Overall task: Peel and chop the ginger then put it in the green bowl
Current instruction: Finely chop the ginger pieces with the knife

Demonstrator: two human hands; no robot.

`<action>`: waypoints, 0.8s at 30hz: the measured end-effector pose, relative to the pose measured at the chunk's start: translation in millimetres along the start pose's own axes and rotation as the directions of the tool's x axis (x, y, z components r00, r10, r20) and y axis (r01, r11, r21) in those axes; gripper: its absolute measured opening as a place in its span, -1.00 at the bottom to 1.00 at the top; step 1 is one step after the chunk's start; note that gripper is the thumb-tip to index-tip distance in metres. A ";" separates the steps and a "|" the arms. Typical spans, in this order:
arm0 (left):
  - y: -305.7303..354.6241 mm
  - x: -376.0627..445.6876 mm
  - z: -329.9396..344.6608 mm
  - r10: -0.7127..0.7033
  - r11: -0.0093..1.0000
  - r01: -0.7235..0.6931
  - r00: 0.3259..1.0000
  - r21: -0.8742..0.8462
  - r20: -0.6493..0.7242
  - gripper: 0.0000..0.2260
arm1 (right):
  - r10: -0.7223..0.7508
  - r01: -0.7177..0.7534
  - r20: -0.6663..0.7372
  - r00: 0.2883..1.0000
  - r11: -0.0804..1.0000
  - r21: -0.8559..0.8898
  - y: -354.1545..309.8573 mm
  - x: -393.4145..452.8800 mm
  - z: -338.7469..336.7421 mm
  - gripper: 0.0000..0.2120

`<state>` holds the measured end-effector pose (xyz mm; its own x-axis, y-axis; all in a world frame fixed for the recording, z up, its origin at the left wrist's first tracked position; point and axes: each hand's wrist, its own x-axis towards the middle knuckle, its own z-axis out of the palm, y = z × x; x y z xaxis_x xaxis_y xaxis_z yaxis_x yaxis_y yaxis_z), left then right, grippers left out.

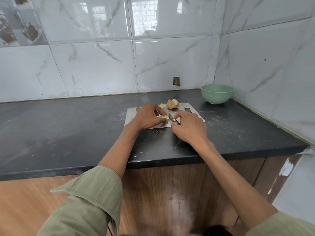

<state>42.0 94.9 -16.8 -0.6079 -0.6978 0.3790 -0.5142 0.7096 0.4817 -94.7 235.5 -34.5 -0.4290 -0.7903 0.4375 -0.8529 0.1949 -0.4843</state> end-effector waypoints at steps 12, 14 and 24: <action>0.5 0.2 0.1 0.012 0.995 -0.006 0.998 0.103 -0.059 -0.81 | -0.131 0.117 -0.105 0.986 0.984 -0.134 -3.8 -6.9 1.9 -0.68; 1.8 -0.6 -0.3 0.006 0.997 -0.002 0.999 0.071 -0.051 -0.82 | -0.136 0.120 -0.105 0.985 0.983 -0.140 -4.0 -7.3 1.8 -0.67; 12.7 -7.1 -3.8 -0.045 0.998 0.046 0.999 0.032 -0.023 -0.87 | -0.179 0.163 -0.080 0.981 0.971 -0.174 -4.7 -7.3 2.8 -0.66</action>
<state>42.1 108.5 -10.3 -0.5701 -0.7311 0.3747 -0.5606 0.6796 0.4731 -86.8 238.8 -37.6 -0.2915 -0.7636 0.5761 -0.9501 0.1614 -0.2668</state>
